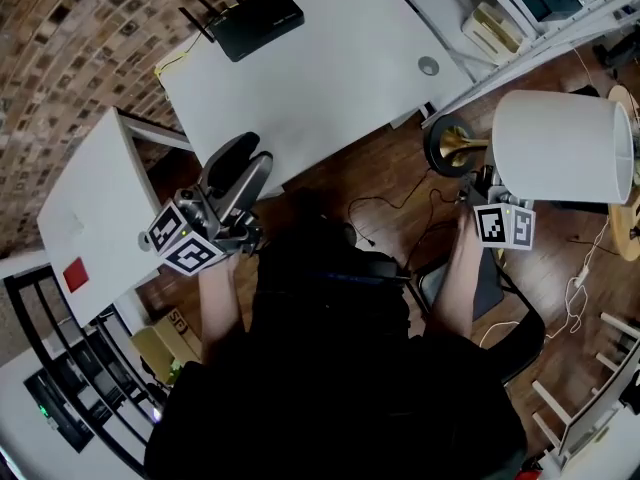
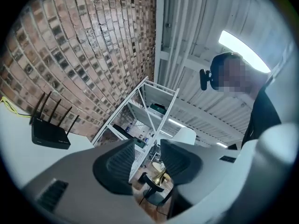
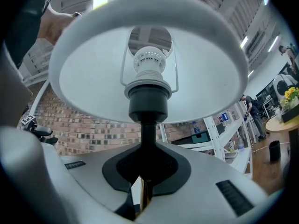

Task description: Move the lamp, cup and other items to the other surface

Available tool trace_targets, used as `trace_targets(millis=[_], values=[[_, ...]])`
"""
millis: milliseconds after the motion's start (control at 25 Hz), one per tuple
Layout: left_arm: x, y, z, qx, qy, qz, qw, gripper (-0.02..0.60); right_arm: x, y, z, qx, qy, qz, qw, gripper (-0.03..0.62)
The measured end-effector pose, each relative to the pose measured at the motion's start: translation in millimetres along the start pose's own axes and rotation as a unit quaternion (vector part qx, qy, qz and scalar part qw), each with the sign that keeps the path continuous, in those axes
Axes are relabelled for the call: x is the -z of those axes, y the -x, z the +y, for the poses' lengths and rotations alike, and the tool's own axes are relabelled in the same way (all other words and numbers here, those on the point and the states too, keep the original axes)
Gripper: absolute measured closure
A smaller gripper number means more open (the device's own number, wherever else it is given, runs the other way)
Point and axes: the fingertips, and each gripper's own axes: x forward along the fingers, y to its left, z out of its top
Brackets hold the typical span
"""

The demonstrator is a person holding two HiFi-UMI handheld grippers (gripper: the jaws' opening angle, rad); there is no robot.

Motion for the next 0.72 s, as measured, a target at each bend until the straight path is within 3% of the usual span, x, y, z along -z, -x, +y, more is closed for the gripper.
trace_targets(millis=[320,720], values=[[-37,-13,76,0.001,0.016,-0.005,0.9999,0.417,19,-91,22,-0.009,0.021,0.013,1.0,0.545],[-65,-4,132,0.007,0.033,-0.012,0.9994,0.417,25,-149,67,-0.029,0.057,0.022,0.998,0.545]])
